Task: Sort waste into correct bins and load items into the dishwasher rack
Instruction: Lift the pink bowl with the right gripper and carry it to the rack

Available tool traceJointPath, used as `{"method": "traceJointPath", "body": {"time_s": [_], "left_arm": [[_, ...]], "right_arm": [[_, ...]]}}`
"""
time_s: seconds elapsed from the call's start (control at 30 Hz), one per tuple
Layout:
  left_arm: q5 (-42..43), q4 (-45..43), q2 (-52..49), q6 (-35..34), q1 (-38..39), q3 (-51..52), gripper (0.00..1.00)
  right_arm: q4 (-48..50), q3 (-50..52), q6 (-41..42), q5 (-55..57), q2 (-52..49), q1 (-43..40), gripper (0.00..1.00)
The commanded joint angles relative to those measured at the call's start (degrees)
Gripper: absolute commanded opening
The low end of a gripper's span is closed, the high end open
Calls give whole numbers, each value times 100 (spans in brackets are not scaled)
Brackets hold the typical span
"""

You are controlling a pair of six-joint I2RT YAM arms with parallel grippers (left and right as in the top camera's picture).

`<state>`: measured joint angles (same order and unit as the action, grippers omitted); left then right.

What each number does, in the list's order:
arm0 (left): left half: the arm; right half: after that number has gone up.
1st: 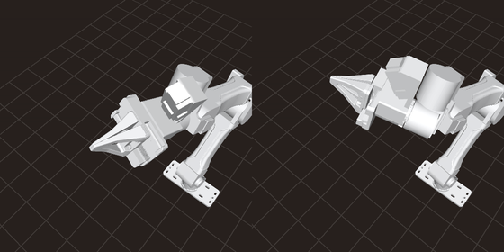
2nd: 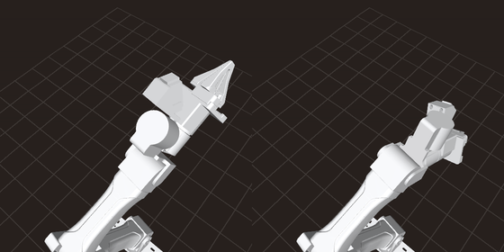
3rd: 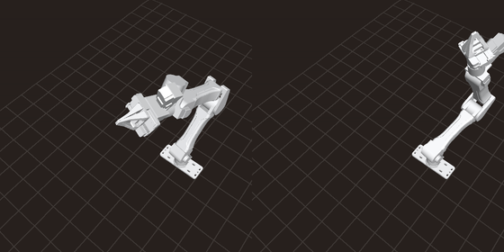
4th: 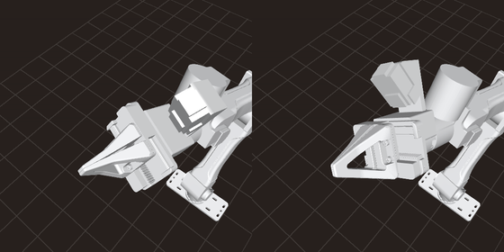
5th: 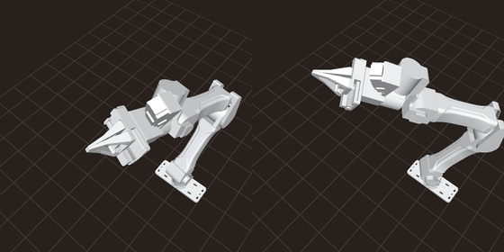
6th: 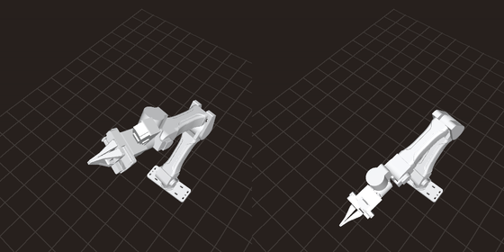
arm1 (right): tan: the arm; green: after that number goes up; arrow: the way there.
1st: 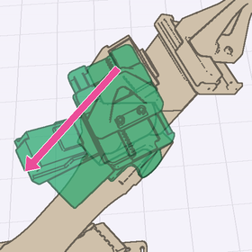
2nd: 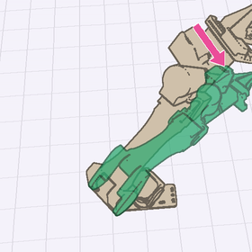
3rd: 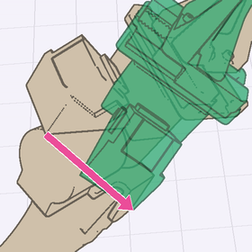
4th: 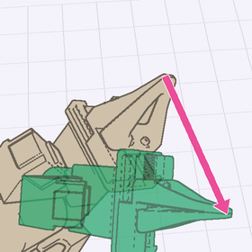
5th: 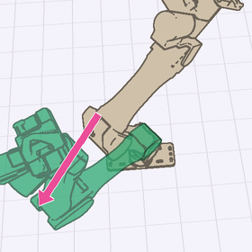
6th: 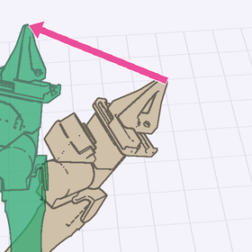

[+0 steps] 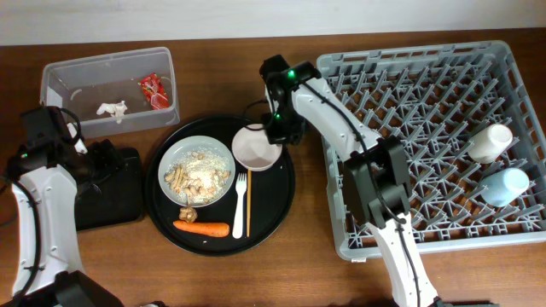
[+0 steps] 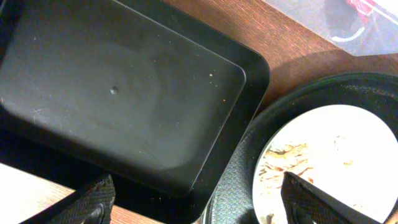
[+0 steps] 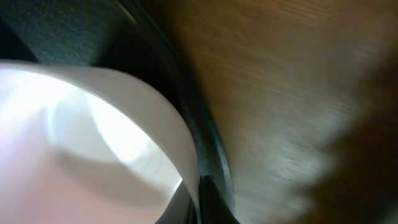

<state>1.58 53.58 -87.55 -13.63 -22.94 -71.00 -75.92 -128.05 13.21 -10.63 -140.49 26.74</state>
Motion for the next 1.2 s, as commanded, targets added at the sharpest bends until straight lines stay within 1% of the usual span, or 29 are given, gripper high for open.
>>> {"method": "traceJointPath", "body": {"time_s": [0.0,0.1,0.2,0.3,0.37,0.5,0.57,0.67,0.8,0.83,0.9,0.93,1.03,1.07,1.17], "left_arm": [[81,4,-22,90,-7,-83,85],[79,4,-22,90,-7,-83,85],[11,7,-22,94,-7,-83,85],[13,7,-22,94,-11,-83,85],[13,7,-22,92,-11,-83,85],[13,11,-22,94,-11,-83,85],[13,11,-22,94,-11,-83,85],[15,9,-22,92,-11,-83,85],[13,9,-22,92,-11,-83,85],[15,9,-22,92,-11,-83,85],[15,9,-22,92,-11,-83,85],[17,9,-22,92,-11,-83,85],[17,9,-22,92,-11,-83,85],[20,9,-22,92,-11,-83,85],[20,11,-22,92,-11,-83,85]], "right_arm": [[-619,-719,-297,557,629,-306,4],[-1307,-1217,-330,1292,1121,-483,4],[-1749,-1285,-321,1908,1676,-656,4],[-2127,-1285,-4,2590,2013,-890,4],[-2142,-1233,46,2647,2199,-1088,4],[-2144,-1056,103,2422,2597,-1493,4],[-2142,-761,129,2472,2911,-1707,4],[-2142,-170,260,2830,3359,-2022,4],[-2140,953,691,3381,4205,-2640,4],[-2135,1246,977,3759,4472,-2813,4],[-2024,1633,1561,4642,4874,-3080,4],[-1921,1711,1705,4896,4959,-3143,4],[-1261,1792,1740,5386,5021,-3254,4],[-901,1792,1578,5499,4983,-3254,4],[249,1792,634,5530,4811,-3254,4]]}}
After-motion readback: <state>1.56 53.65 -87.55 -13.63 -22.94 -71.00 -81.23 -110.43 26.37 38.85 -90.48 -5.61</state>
